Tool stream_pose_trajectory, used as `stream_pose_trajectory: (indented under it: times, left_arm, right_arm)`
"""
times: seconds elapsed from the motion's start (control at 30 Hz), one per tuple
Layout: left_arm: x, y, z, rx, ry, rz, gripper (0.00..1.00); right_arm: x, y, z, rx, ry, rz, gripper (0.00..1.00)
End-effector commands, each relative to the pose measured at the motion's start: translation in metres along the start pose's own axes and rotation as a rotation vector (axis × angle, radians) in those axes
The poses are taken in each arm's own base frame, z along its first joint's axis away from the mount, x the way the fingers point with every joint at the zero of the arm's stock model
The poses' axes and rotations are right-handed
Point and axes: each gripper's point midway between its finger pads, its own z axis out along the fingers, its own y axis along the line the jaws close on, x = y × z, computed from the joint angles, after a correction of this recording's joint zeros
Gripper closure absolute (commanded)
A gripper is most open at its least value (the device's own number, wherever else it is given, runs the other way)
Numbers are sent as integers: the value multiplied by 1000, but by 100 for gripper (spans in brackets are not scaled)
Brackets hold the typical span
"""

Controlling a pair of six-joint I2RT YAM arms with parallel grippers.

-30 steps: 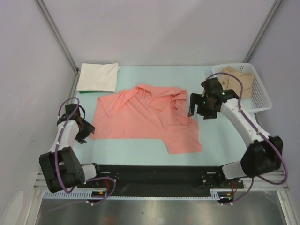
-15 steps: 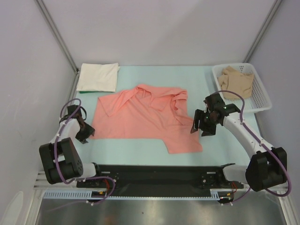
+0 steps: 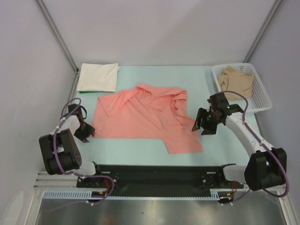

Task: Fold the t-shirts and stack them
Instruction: Flatten the tshirt out

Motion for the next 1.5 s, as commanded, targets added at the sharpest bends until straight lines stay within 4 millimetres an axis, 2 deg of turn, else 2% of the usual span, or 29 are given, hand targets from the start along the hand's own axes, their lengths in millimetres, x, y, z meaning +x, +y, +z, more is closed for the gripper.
stream_pose_trajectory:
  times: [0.0,0.13,0.2,0.3,0.5,0.9,1.07,1.2,1.27,1.33,1.37,1.4,1.47]
  left_arm:
    - [-13,-10,-15,68,-51,-38,51]
    - [-17,-6,-27,72,-91,-27,47]
    - [-21,-7,-26,68,-101,-21,44]
    - [-18,-6,-17,45,-64,-3,41]
    - [-16,-6,-2,18,-30,12,41]
    - [-22,-8,-4,61,-58,62,40]
    - [-14,-5,3,31,-5,60,44]
    - [-12,2,5,3,2,41,58]
    - [-9,2,6,13,18,33,59]
    - [-11,0,9,20,6,37,68]
    - [-10,1,10,18,8,36,75]
    - [-11,-1,11,25,8,36,90]
    - [-11,-6,9,50,13,36,98]
  right_arm:
    - [-7,7,-6,-40,-29,-5,38]
    - [-6,10,-5,-49,-17,11,38]
    - [-6,8,-6,-44,-24,16,38]
    - [-6,7,-6,-37,-24,23,37]
    - [-1,5,-5,-29,-20,64,35]
    - [10,9,-2,-37,-20,83,34]
    - [17,3,0,-13,0,112,34]
    - [25,-13,2,79,37,160,36]
    - [26,-24,5,143,46,196,36]
    - [29,-33,7,189,63,232,36]
    - [31,-37,9,199,77,256,35]
    - [34,-39,13,202,93,288,34]
    - [45,-46,21,203,134,348,33]
